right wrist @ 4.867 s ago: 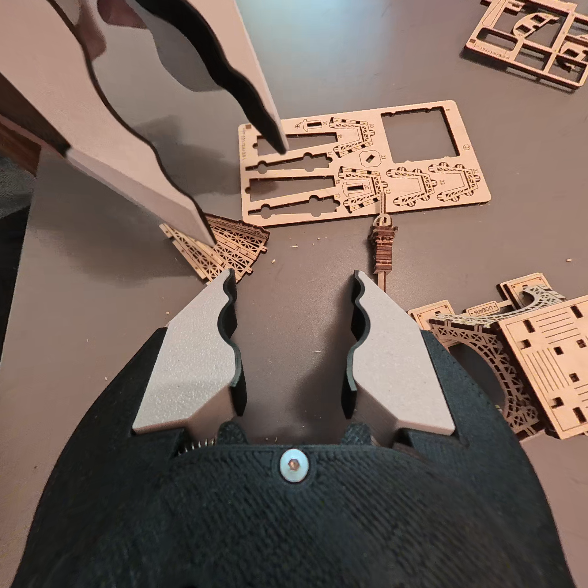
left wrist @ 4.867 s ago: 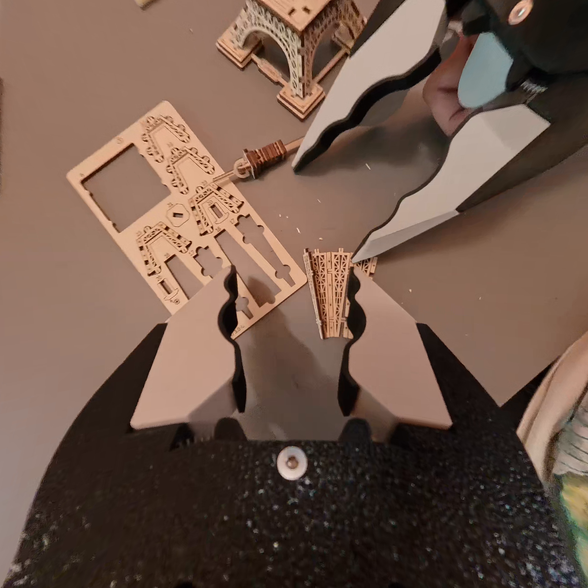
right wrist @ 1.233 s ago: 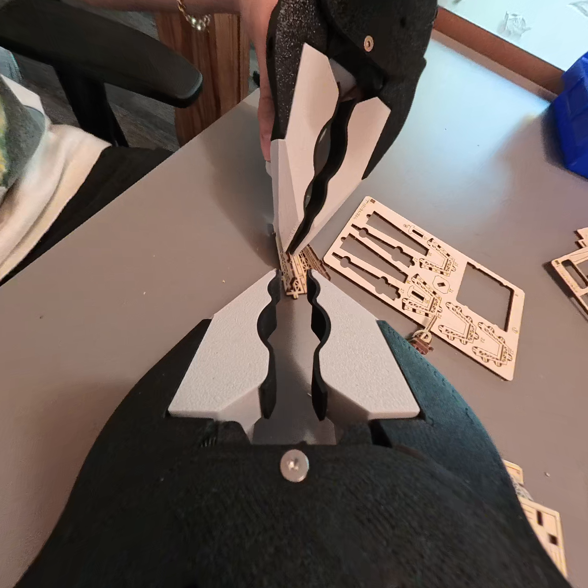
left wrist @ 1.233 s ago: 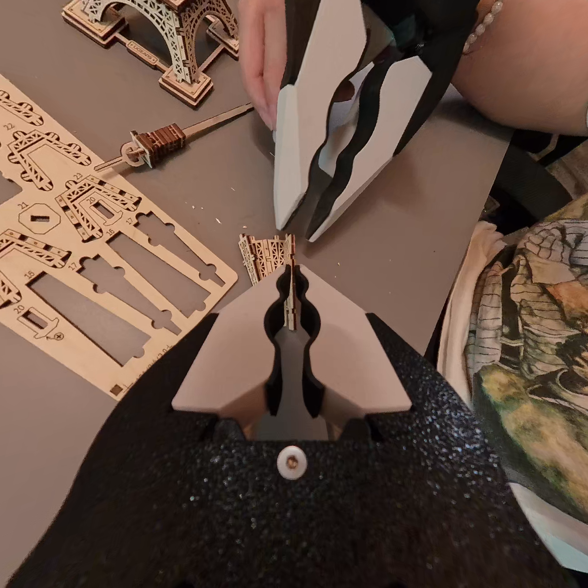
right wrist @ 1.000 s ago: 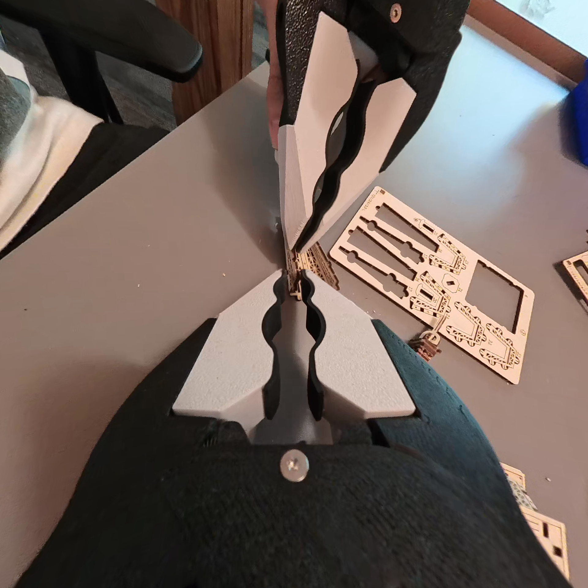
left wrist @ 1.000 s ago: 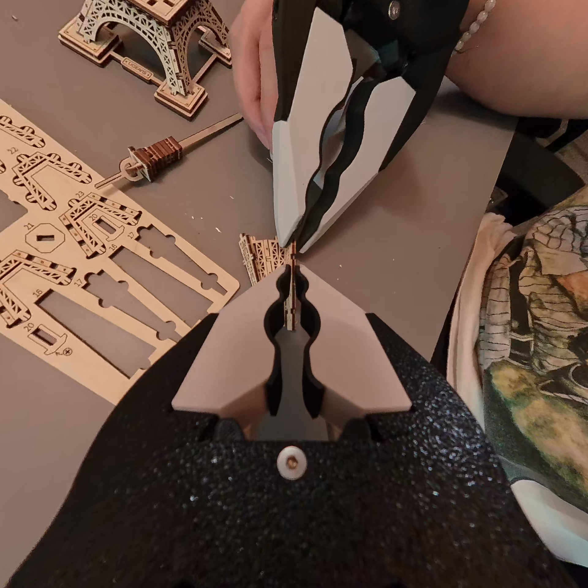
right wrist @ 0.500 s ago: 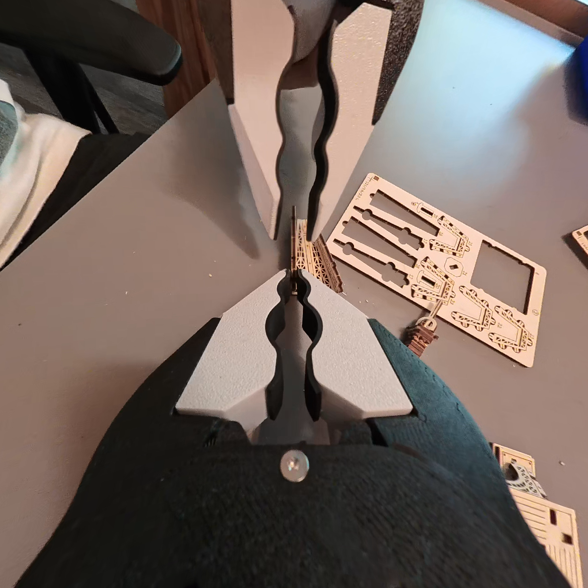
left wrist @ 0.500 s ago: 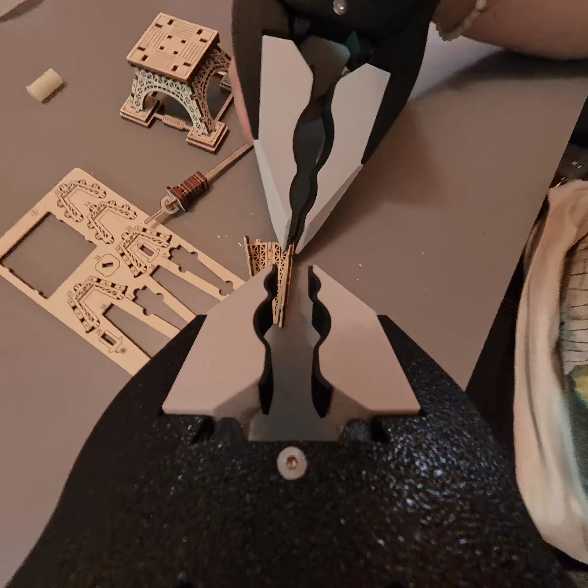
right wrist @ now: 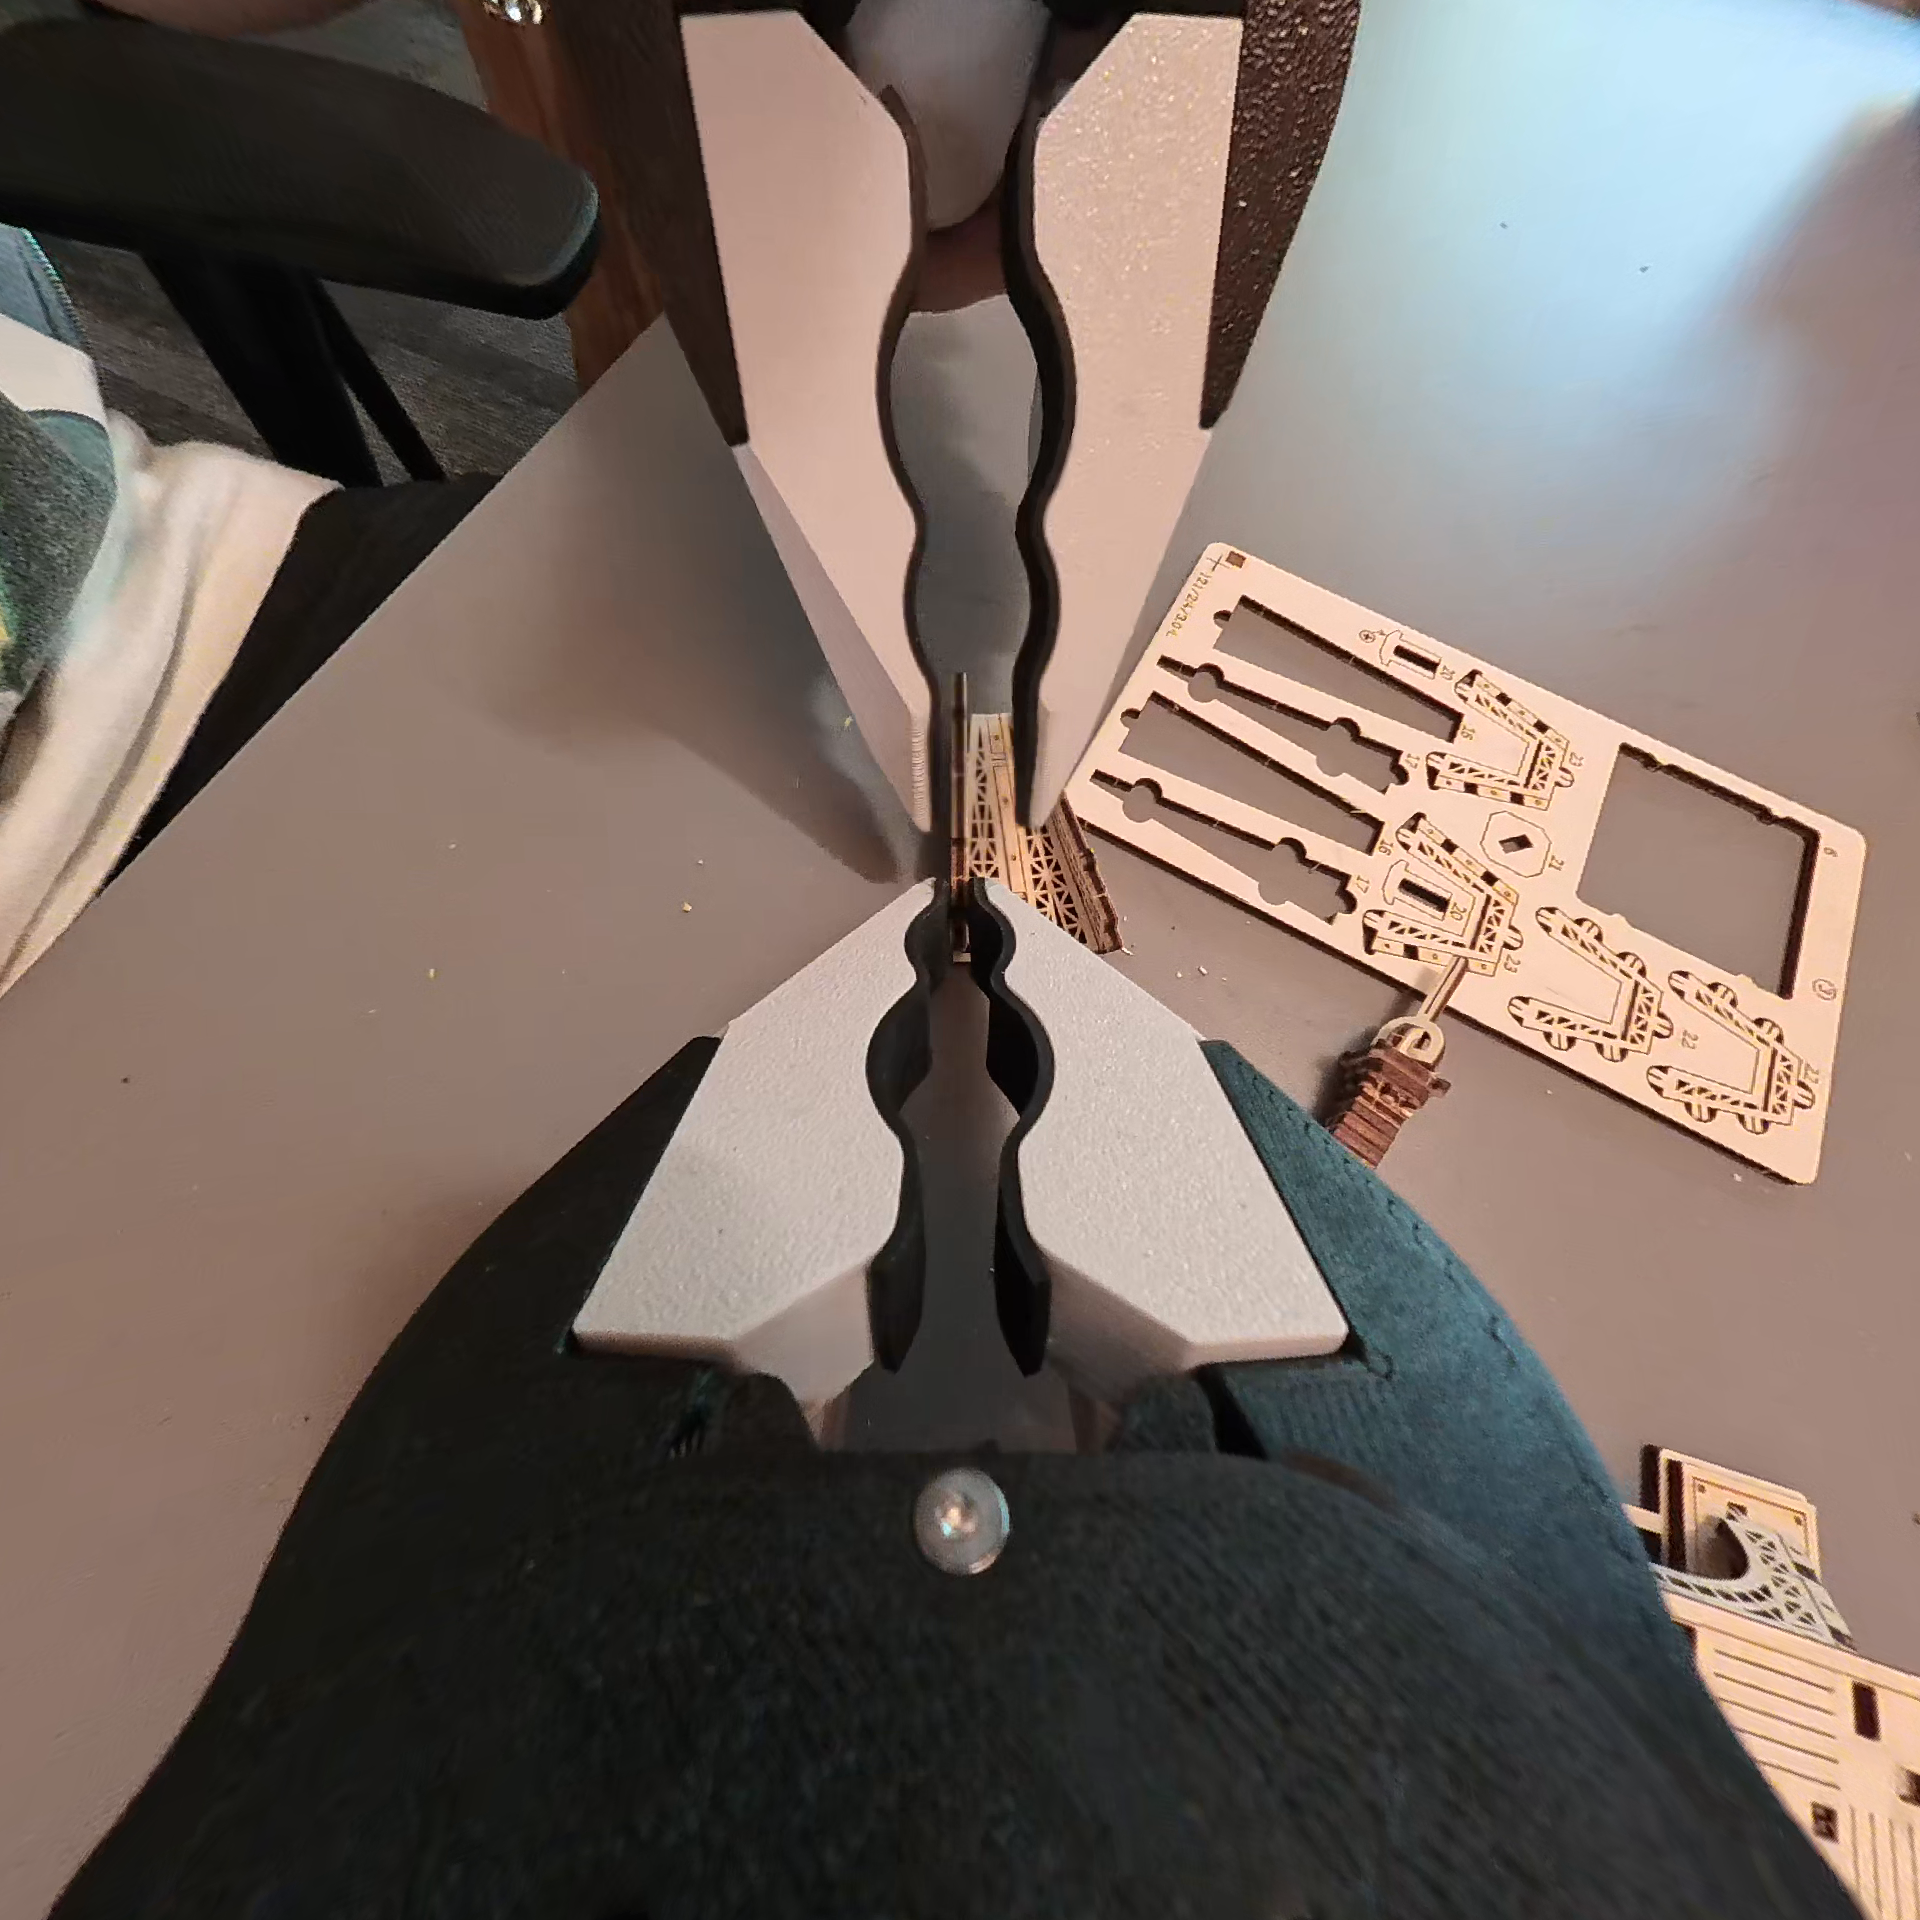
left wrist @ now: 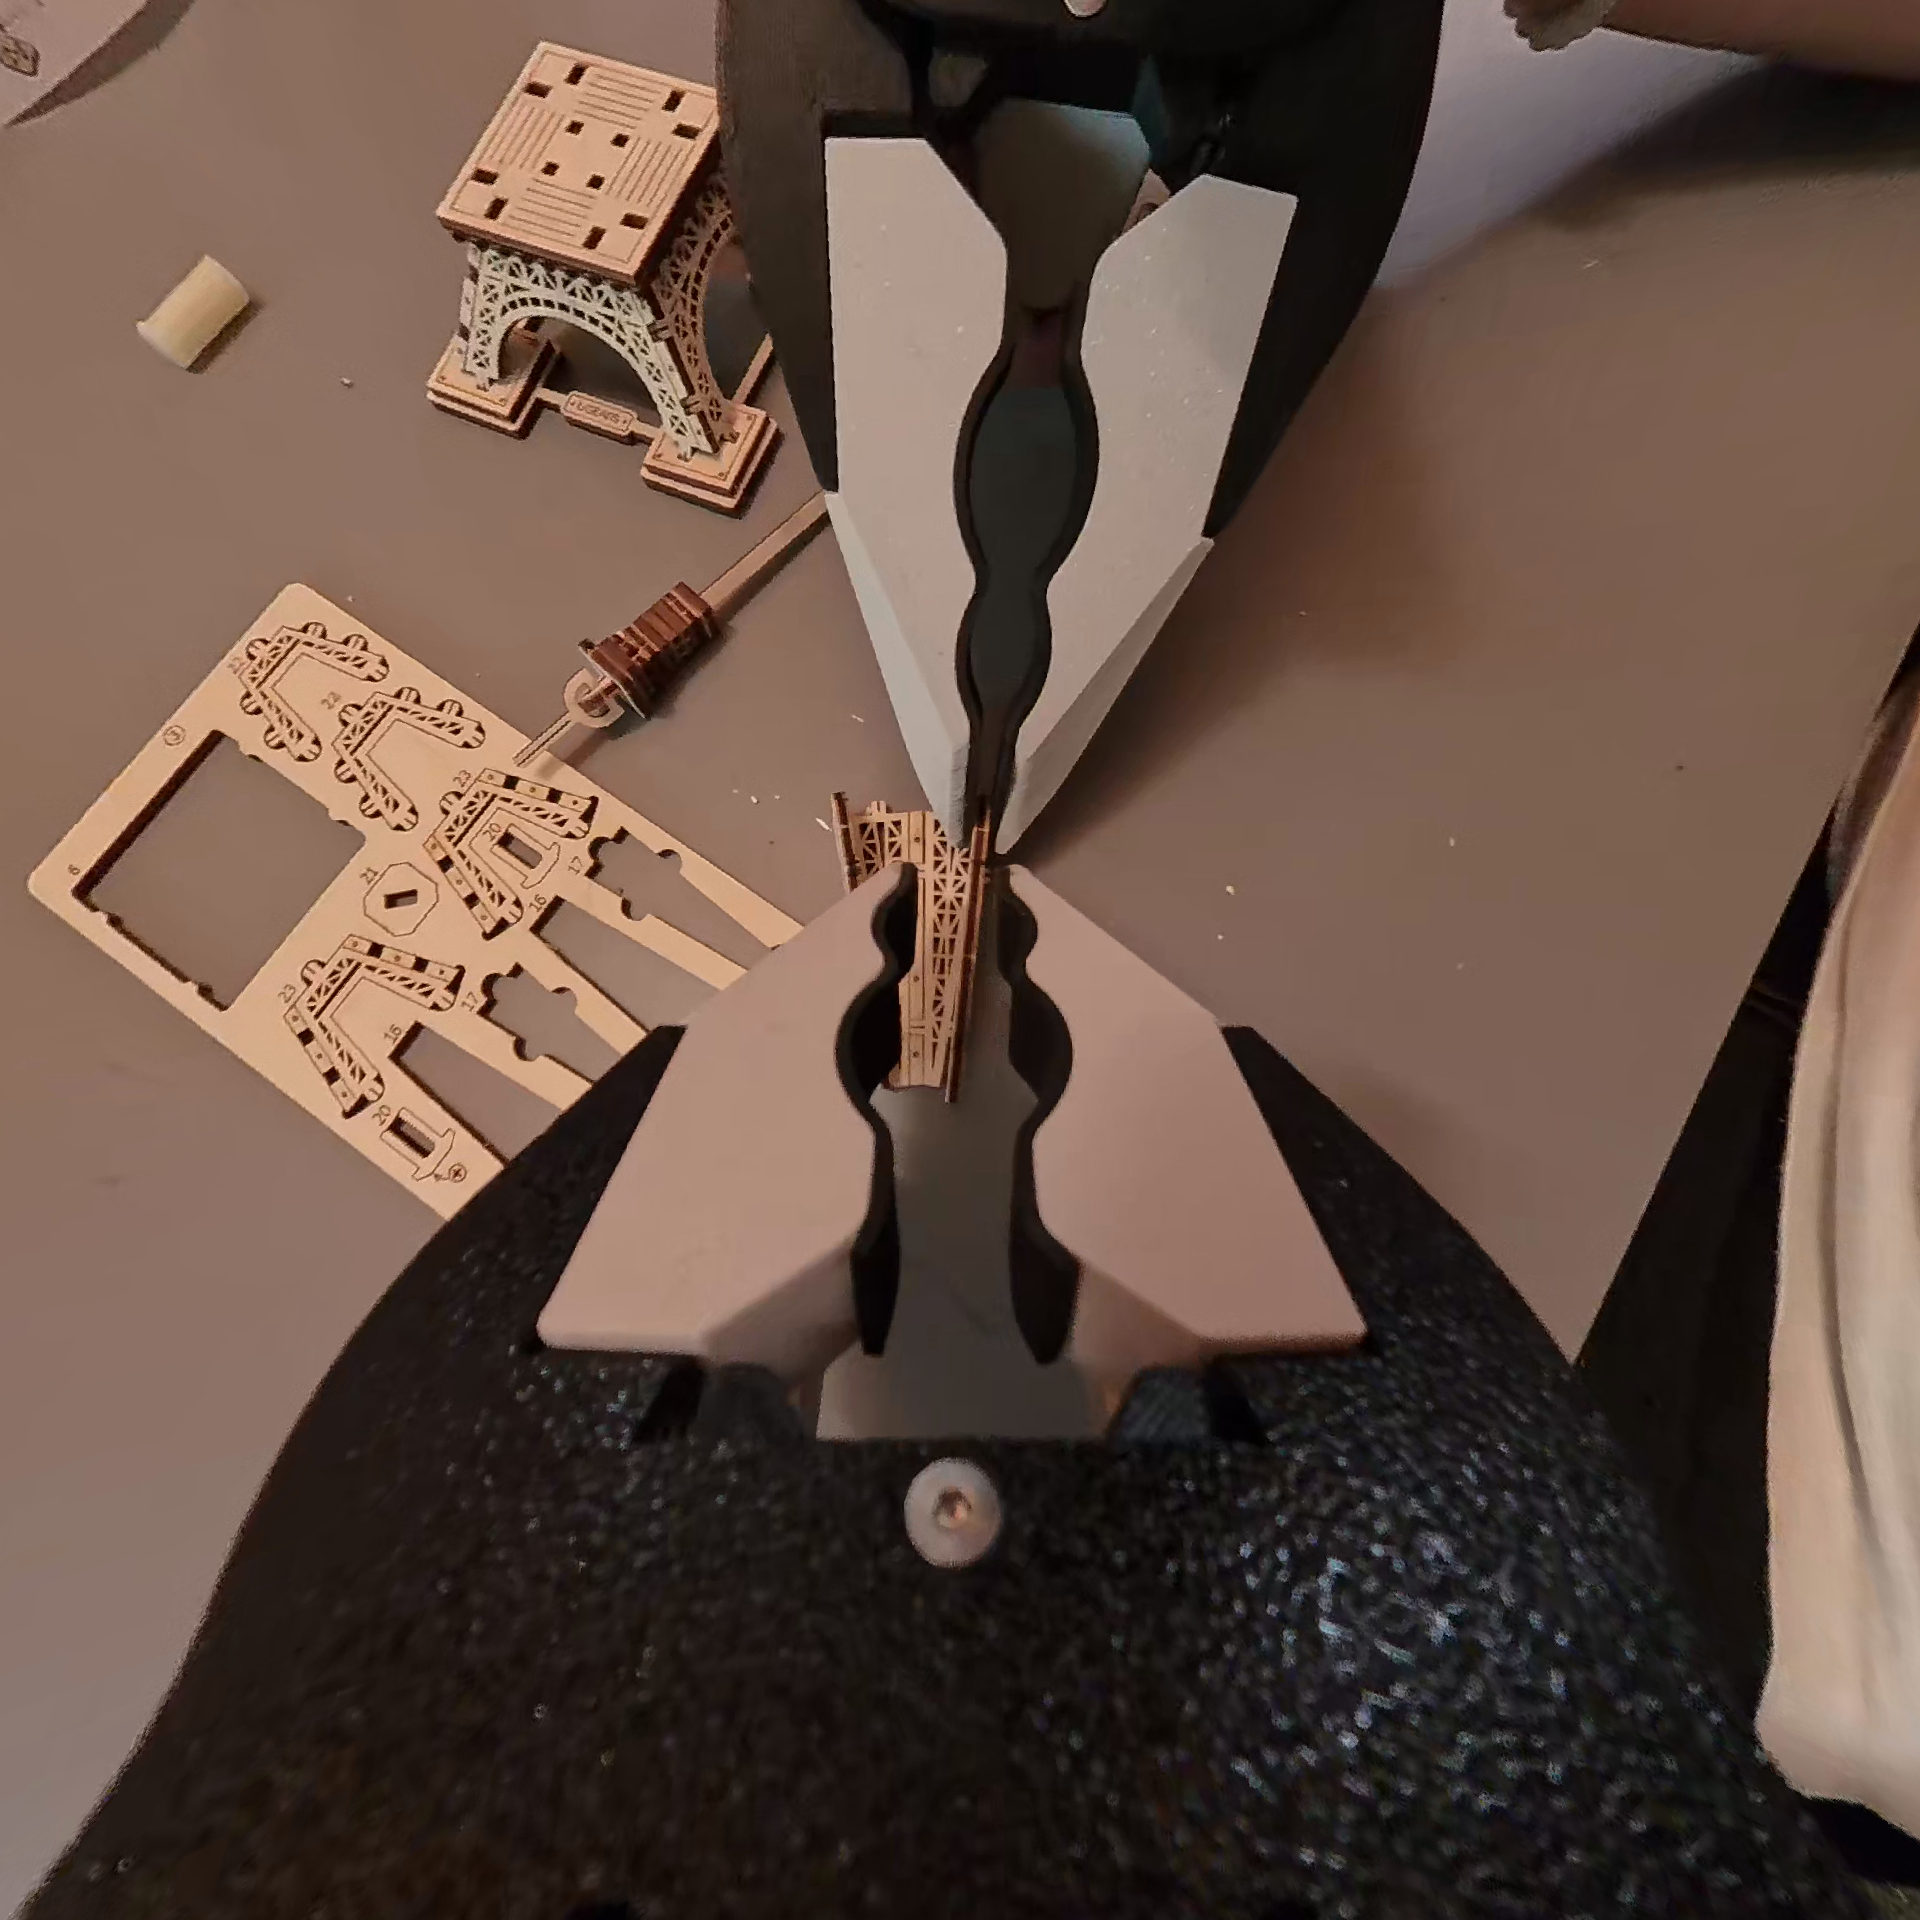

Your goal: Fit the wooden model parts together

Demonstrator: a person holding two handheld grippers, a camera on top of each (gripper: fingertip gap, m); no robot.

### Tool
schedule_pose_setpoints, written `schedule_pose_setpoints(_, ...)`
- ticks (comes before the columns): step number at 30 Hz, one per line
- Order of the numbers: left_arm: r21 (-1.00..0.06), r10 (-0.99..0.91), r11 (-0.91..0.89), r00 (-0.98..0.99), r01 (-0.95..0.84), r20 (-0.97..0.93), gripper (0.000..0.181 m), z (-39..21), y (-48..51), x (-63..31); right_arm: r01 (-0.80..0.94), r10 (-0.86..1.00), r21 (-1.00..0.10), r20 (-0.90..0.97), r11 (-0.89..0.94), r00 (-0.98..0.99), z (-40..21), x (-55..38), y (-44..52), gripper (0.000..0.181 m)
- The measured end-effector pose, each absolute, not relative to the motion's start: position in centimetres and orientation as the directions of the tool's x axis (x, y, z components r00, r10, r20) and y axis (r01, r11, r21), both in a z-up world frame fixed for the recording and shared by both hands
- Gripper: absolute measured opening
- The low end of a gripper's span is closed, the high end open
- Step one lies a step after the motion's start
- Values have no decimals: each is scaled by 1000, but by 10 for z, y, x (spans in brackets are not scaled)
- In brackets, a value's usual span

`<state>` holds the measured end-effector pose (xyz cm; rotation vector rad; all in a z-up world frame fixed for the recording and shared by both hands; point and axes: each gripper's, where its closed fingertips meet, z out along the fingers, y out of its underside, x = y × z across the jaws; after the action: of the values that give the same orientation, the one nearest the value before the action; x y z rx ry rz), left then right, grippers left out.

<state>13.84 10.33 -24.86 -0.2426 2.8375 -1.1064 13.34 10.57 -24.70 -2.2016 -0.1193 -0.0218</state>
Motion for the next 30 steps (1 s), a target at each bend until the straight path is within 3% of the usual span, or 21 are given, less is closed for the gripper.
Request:
schedule_pose_setpoints(7,-650,-160,751,-987,-116,-8,1,-258,104,136,56,71,-805,17,-591,997,-247,135,106,1)
schedule_pose_setpoints(16,-702,-153,695,-986,-157,70,1,-250,100,135,57,64,-852,27,-521,998,-235,136,104,1)
schedule_pose_setpoints(30,-628,-114,767,-991,-131,67,1,-260,103,138,74,44,-804,59,-590,997,-250,139,103,2)
